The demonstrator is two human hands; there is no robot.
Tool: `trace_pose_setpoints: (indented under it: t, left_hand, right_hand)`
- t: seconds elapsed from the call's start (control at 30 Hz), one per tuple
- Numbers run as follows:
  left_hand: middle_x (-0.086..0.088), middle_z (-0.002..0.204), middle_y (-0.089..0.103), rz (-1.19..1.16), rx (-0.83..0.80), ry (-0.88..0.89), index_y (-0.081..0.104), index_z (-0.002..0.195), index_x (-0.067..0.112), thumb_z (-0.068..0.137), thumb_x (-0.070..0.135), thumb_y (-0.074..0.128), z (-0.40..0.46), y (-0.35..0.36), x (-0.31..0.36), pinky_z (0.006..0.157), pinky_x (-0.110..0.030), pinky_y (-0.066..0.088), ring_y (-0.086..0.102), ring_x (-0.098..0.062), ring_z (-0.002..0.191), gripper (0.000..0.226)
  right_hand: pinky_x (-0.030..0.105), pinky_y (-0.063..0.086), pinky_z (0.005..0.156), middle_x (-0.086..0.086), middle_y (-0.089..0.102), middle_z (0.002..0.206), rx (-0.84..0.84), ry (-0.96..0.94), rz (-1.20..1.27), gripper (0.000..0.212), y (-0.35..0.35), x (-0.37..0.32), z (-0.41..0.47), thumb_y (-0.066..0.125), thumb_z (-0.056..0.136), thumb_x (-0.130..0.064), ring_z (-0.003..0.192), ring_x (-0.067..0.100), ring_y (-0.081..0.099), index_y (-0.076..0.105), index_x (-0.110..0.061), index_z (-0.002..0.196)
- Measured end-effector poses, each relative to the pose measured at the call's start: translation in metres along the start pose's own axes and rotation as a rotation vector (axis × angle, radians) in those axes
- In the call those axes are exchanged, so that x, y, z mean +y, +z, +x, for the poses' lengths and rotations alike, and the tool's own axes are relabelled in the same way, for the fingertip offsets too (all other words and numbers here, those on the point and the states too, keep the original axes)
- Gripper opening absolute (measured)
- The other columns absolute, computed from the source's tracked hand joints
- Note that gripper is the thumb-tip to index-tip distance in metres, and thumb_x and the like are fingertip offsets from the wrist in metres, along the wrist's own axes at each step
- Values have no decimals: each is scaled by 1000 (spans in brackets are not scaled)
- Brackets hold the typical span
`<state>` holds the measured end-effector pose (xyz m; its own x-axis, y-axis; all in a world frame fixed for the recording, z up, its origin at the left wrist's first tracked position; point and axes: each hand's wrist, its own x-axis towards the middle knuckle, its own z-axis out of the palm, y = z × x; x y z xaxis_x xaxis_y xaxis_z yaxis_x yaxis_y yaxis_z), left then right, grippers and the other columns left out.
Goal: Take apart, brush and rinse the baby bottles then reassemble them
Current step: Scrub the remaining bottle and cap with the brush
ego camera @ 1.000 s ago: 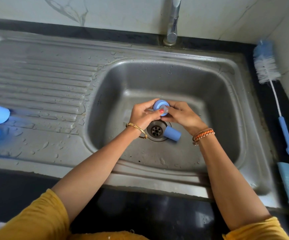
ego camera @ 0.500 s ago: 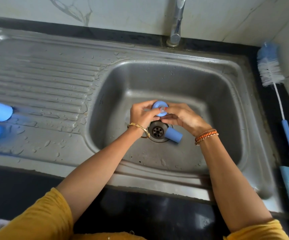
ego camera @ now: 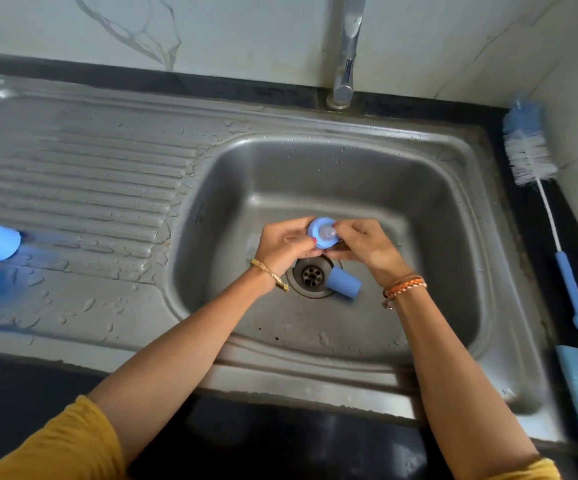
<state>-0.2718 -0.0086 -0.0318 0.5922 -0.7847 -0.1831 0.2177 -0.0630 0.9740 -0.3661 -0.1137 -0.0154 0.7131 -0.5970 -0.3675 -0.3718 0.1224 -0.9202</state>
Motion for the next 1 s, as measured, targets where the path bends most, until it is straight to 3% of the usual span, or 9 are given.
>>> trace_pose_setpoints:
  t: [0.1,0.27,0.5,0.6,0.77,0.9,1.0]
  left_hand:
    - [3,75,71,-45,-4,-25,66,105,13,85,-7,55,1,0,-2,66,-20,56,69,-9,72,30]
    - [3,66,71,-104,92,-69,65,105,2,89,4,57,6,-2,-2,60,-20,56,69,-11,62,18]
    - [4,66,71,-75,139,-20,68,97,3,85,4,63,7,-8,-3,58,-21,56,68,-10,62,13]
    - [5,69,71,-60,146,-21,66,105,-2,83,4,65,7,-9,-4,58,-21,56,69,-10,65,23]
    - [7,72,72,-102,92,44,62,110,7,87,1,58,3,0,-4,64,-24,58,69,-8,70,24]
    - [7,68,71,-99,104,27,60,114,-2,92,5,51,2,-1,-3,57,-21,56,69,-9,62,24]
    - [1,74,71,-72,87,28,58,115,7,95,7,47,1,-2,-4,56,-20,55,69,-12,60,23]
  right_hand:
    - [12,54,61,13,65,86,-19,-21,7,24,-1,-1,-2,48,96,-10,57,2,65,64,5,105]
    - [12,53,63,13,65,92,-53,-15,55,26,4,-6,-4,46,97,-12,60,2,65,62,1,112]
    - [14,54,71,4,68,92,-163,18,124,28,6,-10,-9,54,93,-21,74,4,67,63,-4,113]
    - [15,55,72,7,68,93,-126,11,95,26,10,-8,-9,54,94,-19,76,8,66,64,-3,111]
    - [15,55,65,6,67,80,28,-20,87,17,9,-6,-4,55,90,-7,64,6,65,65,1,102]
    - [15,55,62,7,67,80,67,-13,54,17,9,-3,-2,60,88,-6,66,9,65,64,2,102]
    - [20,57,64,15,68,87,134,-30,-17,10,11,1,0,63,85,-5,70,17,65,64,-3,94]
